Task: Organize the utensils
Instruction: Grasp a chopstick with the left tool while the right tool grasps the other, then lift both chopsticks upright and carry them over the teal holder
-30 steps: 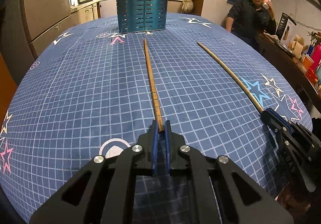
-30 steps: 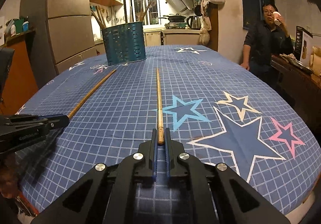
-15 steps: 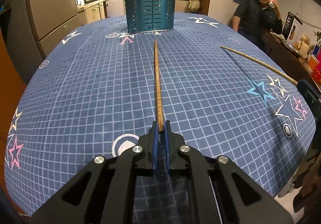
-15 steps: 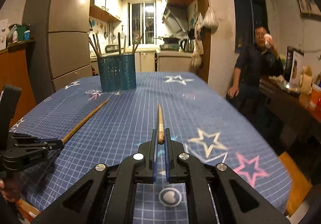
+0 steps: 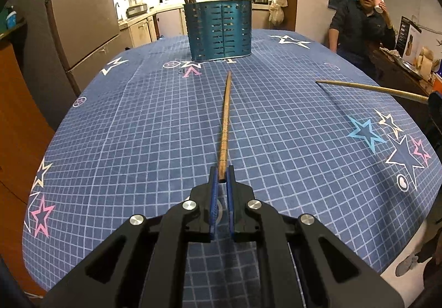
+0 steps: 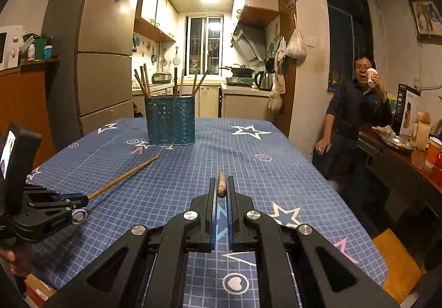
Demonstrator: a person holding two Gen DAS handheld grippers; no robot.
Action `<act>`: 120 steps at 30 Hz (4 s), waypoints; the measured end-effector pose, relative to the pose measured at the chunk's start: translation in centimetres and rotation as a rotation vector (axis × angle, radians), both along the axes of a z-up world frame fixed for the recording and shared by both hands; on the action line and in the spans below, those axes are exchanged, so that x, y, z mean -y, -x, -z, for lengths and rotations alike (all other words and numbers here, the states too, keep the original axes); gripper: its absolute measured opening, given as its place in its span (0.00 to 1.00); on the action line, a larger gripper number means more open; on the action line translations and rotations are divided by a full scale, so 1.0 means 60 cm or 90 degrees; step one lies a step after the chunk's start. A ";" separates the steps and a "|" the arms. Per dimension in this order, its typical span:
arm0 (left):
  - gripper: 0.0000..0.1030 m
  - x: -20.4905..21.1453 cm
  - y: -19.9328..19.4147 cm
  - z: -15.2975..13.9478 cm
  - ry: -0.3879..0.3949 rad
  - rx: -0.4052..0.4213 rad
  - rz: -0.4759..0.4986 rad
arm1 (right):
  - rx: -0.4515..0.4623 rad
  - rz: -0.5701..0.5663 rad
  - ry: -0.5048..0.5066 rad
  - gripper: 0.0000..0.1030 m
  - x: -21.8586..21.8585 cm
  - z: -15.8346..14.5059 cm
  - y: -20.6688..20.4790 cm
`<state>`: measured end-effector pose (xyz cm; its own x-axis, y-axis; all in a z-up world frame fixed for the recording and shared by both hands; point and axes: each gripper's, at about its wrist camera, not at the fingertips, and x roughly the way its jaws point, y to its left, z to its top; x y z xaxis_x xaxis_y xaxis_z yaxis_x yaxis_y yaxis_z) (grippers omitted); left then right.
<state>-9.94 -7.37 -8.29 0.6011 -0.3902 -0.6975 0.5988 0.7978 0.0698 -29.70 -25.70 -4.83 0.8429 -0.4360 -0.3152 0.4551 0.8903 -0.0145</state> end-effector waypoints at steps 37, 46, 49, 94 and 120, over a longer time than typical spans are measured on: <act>0.05 -0.001 0.000 -0.086 -0.028 0.139 -0.039 | 0.144 -0.091 0.075 0.07 0.003 -0.186 -0.028; 0.05 0.017 -0.014 -0.123 -0.031 0.178 -0.037 | 0.145 -0.117 0.047 0.07 0.037 -0.225 -0.080; 0.05 0.022 -0.018 -0.134 -0.028 0.185 -0.034 | 0.141 -0.120 0.034 0.07 0.050 -0.236 -0.100; 0.04 0.003 -0.103 -0.300 0.131 0.190 0.006 | 0.130 -0.158 0.026 0.07 0.068 -0.274 -0.190; 0.04 0.109 -0.190 -0.479 0.183 0.210 0.055 | 0.120 -0.178 0.007 0.07 0.124 -0.430 -0.339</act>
